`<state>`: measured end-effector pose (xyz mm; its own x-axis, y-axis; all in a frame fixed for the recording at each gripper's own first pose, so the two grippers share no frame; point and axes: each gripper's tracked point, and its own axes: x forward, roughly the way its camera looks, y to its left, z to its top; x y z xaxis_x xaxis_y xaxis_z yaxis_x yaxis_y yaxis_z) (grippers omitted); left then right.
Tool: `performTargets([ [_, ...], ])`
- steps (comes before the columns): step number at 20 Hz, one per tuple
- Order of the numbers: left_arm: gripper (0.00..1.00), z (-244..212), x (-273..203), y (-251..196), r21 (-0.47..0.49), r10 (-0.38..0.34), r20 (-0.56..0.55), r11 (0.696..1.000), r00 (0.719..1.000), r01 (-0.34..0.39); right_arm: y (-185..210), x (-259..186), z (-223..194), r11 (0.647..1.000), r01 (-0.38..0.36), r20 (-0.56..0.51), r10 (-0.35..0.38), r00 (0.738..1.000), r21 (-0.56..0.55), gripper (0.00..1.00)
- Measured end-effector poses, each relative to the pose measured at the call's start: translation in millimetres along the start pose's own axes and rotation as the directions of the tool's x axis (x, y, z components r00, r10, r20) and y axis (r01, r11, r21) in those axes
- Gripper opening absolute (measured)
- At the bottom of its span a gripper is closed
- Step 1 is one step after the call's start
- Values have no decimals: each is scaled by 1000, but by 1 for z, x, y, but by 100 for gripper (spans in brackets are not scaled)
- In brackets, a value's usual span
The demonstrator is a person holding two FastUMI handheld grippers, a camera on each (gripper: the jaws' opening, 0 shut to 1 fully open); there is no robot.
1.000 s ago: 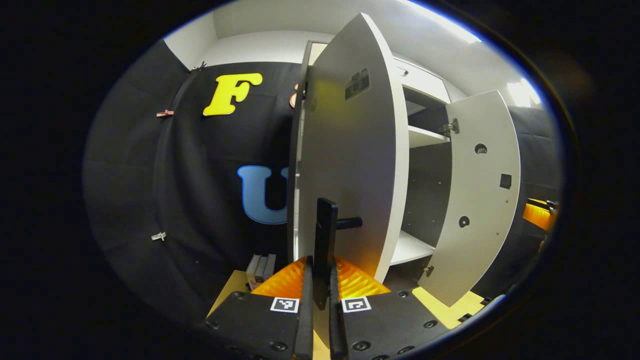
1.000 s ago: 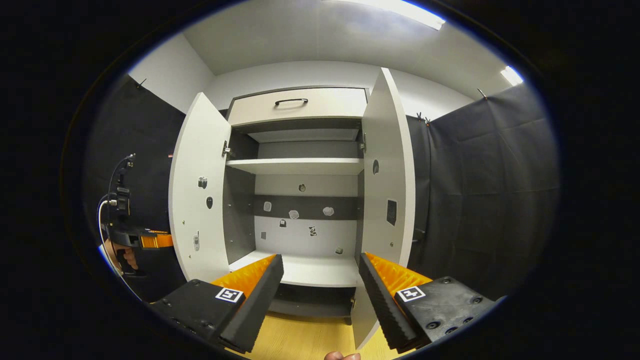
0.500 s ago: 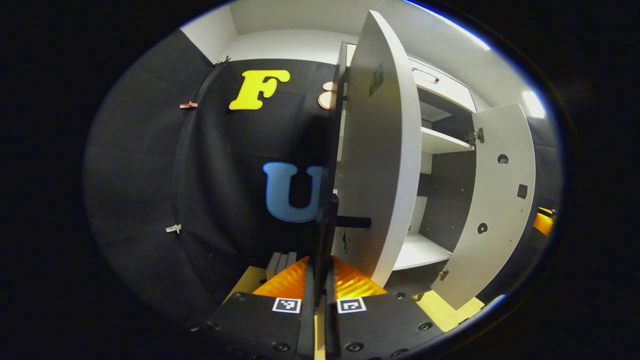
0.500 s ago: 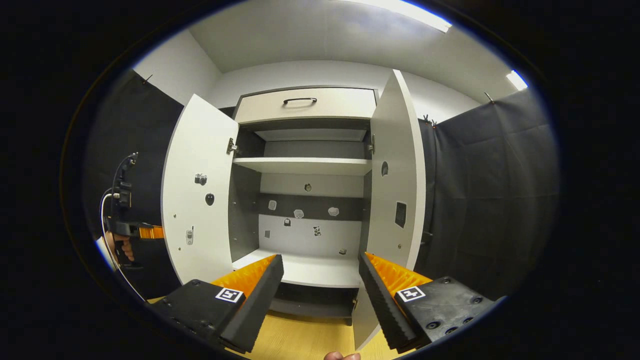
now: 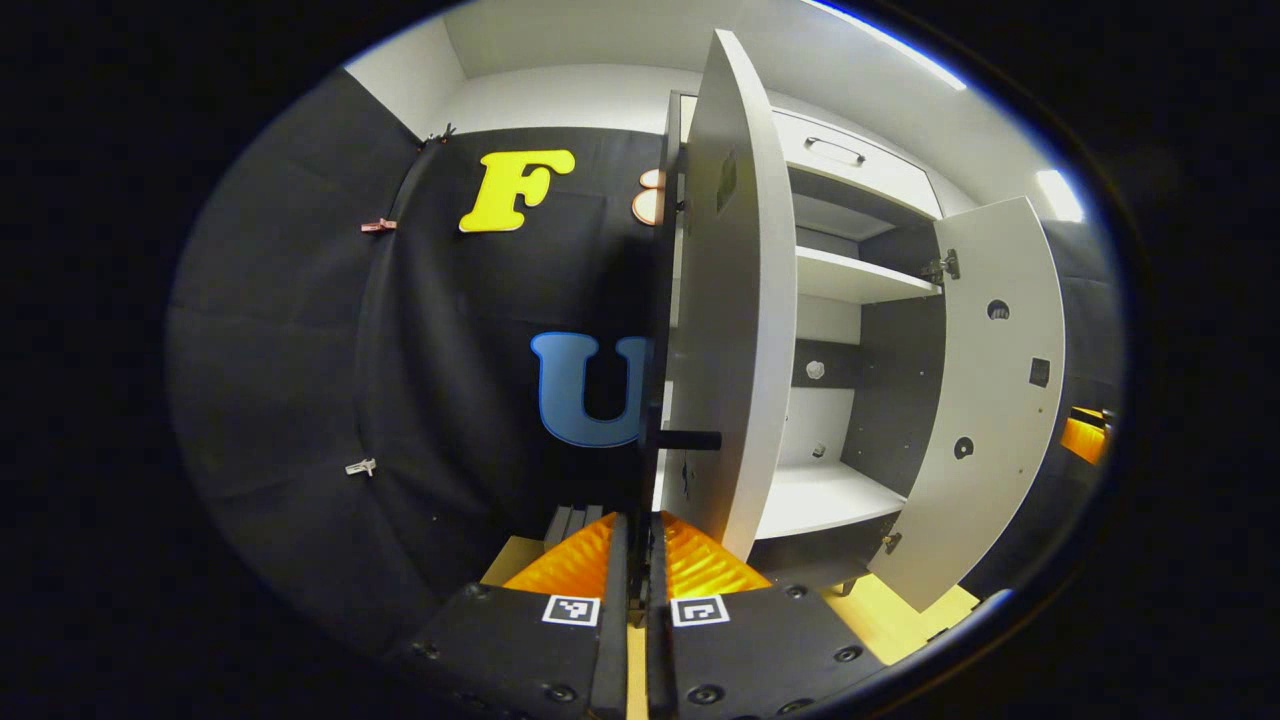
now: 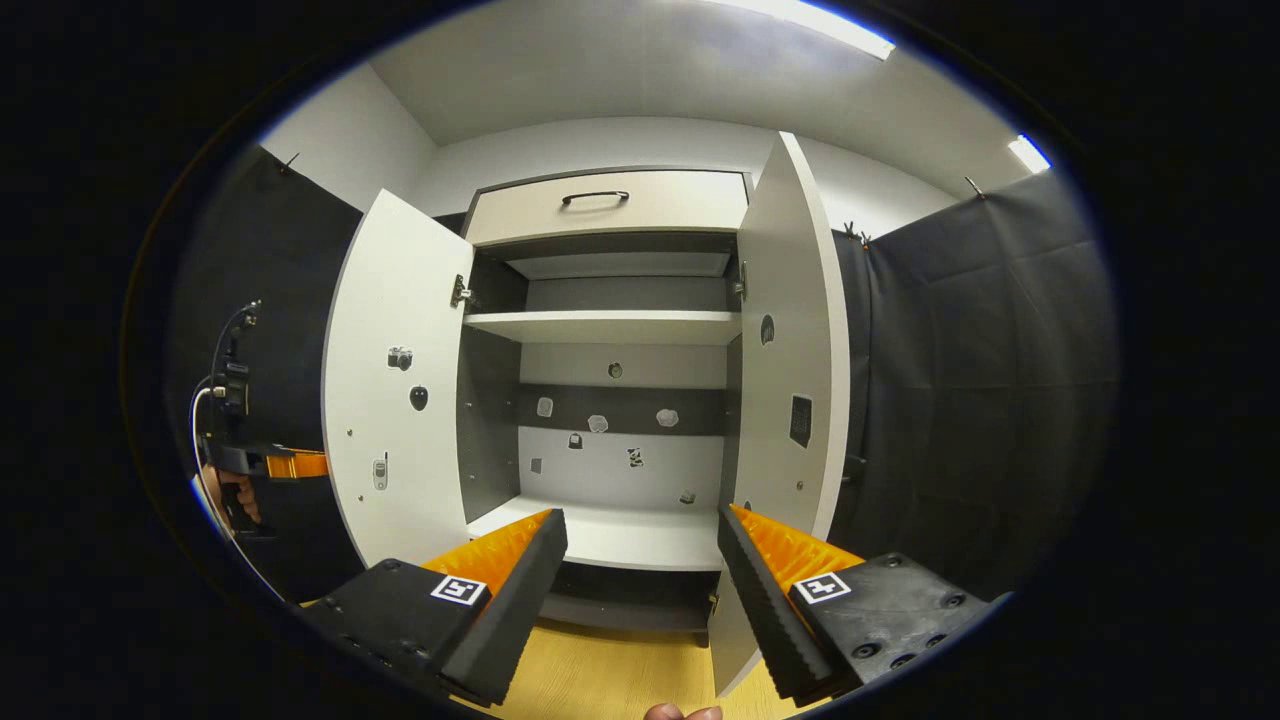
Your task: Open the right door of the double-door shoe cabinet with the right hand, and open the left door with the left hand.
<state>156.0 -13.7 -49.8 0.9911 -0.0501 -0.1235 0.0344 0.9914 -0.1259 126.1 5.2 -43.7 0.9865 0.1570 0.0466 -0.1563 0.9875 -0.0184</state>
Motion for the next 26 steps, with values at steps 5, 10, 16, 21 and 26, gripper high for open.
performTargets([
  [5,34,9,-26,-4,9,3,33,1000,999,-3,1,-1,-2,1000,-6,-16,6,1000,3,95],
  [10,57,18,-55,-16,55,17,61,998,998,-21,6,-4,-5,1000,-18,-31,18,999,23,95],
  [16,98,25,-79,-30,77,19,85,997,996,-26,17,-4,-1,998,-39,-18,40,999,49,95],
  [21,97,23,-85,-41,78,52,93,995,994,-59,22,-2,2,997,-29,-8,29,1000,74,95],
  [26,97,26,-89,-58,82,41,113,995,993,-51,19,0,5,999,-7,7,6,1000,49,95],
])
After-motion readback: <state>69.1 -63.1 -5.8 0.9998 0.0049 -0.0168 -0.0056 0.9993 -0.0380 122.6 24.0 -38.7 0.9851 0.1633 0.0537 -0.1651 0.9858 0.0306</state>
